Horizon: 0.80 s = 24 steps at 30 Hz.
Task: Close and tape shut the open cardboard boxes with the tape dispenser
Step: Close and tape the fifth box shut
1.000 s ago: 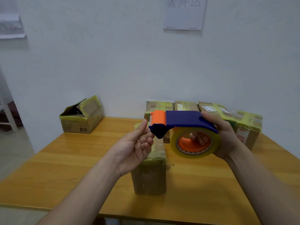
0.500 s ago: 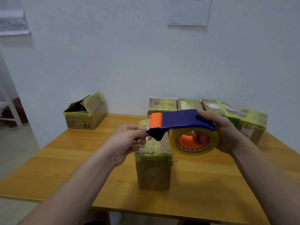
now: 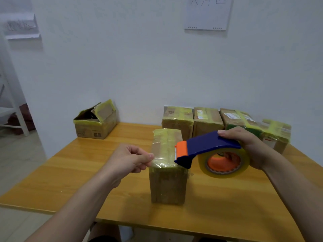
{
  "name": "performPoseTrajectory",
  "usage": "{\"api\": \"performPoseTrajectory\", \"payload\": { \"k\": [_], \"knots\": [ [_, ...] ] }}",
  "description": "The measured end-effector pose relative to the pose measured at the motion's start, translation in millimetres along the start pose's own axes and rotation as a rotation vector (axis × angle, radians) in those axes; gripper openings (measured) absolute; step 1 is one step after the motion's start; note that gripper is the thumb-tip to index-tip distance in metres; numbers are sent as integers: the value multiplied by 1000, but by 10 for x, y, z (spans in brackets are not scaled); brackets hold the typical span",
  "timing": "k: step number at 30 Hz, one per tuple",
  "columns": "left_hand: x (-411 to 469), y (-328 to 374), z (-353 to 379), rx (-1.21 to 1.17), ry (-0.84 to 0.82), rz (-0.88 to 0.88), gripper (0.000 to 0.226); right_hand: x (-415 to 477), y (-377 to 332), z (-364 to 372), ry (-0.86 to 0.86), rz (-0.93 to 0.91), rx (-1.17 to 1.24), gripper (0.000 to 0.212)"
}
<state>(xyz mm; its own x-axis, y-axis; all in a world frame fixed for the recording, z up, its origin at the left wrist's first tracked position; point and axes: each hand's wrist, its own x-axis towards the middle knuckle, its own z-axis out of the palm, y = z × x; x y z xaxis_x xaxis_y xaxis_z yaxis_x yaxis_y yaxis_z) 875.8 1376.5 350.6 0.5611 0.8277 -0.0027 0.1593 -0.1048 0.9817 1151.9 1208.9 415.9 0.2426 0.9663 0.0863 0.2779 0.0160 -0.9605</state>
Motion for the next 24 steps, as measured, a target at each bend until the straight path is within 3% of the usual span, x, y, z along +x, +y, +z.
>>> {"api": "performPoseTrajectory", "payload": {
  "k": [11, 18, 24],
  "knots": [
    [-6, -49, 33, 105, 40, 8, 14, 79, -107, 38, -37, -34, -131, 34],
    [-12, -89, 36, 117, 32, 18, 11, 119, -117, 55, -48, -33, -224, 62],
    [-23, -64, 45, 145, 19, 4, 16, 175, -138, 45, -40, -17, -288, 67]
  ]
}}
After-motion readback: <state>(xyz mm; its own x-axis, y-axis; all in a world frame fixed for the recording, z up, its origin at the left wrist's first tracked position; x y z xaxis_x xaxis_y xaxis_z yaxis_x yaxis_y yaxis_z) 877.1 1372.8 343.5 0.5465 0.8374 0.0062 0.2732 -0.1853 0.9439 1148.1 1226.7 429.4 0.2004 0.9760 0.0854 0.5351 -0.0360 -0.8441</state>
